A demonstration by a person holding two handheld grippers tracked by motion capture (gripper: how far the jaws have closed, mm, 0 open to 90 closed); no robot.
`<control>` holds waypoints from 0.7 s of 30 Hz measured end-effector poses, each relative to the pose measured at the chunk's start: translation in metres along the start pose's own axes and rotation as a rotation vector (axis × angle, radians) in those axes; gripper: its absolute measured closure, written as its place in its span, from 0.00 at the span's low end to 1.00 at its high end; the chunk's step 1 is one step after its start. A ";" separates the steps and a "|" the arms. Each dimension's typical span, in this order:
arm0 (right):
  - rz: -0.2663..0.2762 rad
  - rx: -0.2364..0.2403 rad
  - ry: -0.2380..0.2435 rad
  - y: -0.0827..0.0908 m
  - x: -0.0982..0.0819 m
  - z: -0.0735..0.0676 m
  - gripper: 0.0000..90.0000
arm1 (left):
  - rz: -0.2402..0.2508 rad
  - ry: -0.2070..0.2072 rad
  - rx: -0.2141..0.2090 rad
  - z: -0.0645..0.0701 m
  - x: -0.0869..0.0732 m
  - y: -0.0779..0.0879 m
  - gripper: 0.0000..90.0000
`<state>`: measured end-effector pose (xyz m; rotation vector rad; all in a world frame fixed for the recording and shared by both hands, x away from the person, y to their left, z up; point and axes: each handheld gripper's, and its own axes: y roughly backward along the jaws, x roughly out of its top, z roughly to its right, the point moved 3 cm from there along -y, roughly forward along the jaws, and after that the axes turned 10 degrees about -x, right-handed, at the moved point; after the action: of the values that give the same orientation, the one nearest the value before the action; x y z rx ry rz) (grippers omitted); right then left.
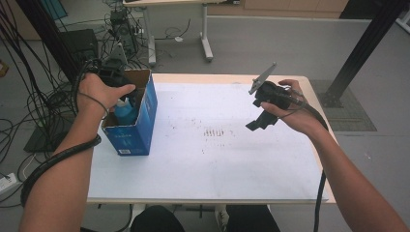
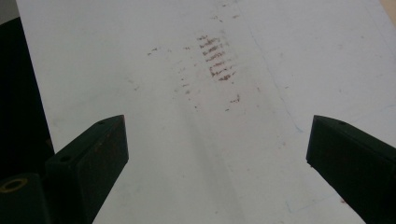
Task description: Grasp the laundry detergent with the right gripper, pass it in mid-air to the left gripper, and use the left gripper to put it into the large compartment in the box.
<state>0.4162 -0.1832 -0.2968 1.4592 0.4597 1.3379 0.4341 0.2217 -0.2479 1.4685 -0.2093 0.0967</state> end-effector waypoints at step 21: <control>-0.082 -0.044 -0.063 0.011 -0.006 0.036 0.06 | 0.028 -0.187 -0.101 0.084 0.012 0.011 0.18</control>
<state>0.4422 -0.2073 -0.2832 1.4269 0.4421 1.2269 0.4366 0.1390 -0.2270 1.3738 -0.3814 -0.0286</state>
